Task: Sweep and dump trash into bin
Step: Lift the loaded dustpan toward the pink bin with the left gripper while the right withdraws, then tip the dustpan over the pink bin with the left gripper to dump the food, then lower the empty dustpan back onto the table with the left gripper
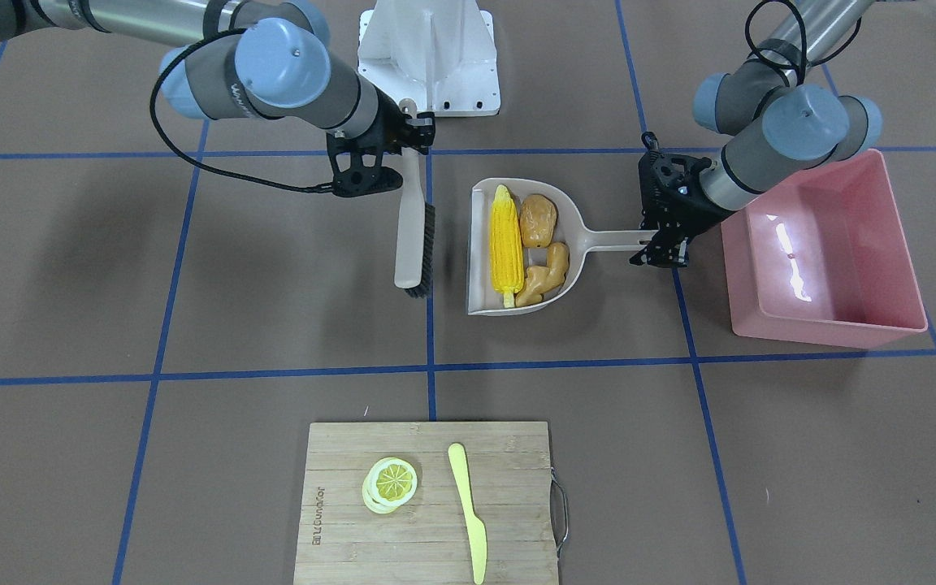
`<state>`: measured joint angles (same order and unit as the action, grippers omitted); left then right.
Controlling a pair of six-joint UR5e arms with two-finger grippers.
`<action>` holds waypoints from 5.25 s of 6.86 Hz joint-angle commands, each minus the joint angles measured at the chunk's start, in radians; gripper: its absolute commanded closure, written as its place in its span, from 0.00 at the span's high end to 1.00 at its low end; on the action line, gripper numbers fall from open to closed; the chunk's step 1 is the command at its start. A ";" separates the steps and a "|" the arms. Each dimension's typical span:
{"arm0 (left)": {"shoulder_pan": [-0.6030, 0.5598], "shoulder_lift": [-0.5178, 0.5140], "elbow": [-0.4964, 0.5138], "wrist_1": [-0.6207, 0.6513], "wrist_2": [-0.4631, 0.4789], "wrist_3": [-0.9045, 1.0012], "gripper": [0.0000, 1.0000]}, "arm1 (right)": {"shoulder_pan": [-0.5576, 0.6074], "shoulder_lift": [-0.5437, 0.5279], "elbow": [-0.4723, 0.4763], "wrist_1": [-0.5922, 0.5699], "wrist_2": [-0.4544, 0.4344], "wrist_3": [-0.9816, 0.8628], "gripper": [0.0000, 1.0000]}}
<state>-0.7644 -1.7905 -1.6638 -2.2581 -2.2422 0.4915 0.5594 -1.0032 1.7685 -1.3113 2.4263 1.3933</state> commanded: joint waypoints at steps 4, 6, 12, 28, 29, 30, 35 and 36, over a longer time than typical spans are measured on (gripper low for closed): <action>-0.085 0.037 -0.054 -0.140 -0.060 -0.226 0.00 | 0.271 -0.511 0.248 -0.037 0.013 -0.407 0.00; -0.206 0.173 -0.170 -0.137 -0.065 -0.231 0.00 | 0.316 -0.700 0.266 -0.036 0.014 -0.590 0.00; -0.581 0.653 -0.295 -0.130 -0.186 -0.237 0.00 | 0.269 -0.827 0.206 -0.048 -0.056 -0.718 0.00; -0.748 0.542 -0.611 1.120 0.184 0.564 0.00 | 0.621 -0.640 0.243 -0.166 -0.194 -0.889 1.00; -0.759 0.527 -0.629 1.079 0.109 0.564 0.00 | 0.686 -0.644 0.235 -0.183 -0.196 -0.942 1.00; -0.759 0.520 -0.628 0.968 0.002 0.561 0.00 | 0.733 -0.643 0.236 -0.231 -0.196 -0.962 1.00; -0.344 0.276 -0.302 0.261 -0.192 0.358 0.00 | 1.014 -0.701 0.083 -0.391 -0.115 -1.372 1.00; -0.213 0.196 -0.210 0.120 -0.087 0.249 0.00 | 1.014 -0.693 0.053 -0.391 -0.109 -1.355 1.00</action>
<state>-1.1295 -1.5008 -1.9873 -1.9554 -2.4111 0.8673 1.5558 -1.6974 1.8622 -1.7021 2.2978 0.0333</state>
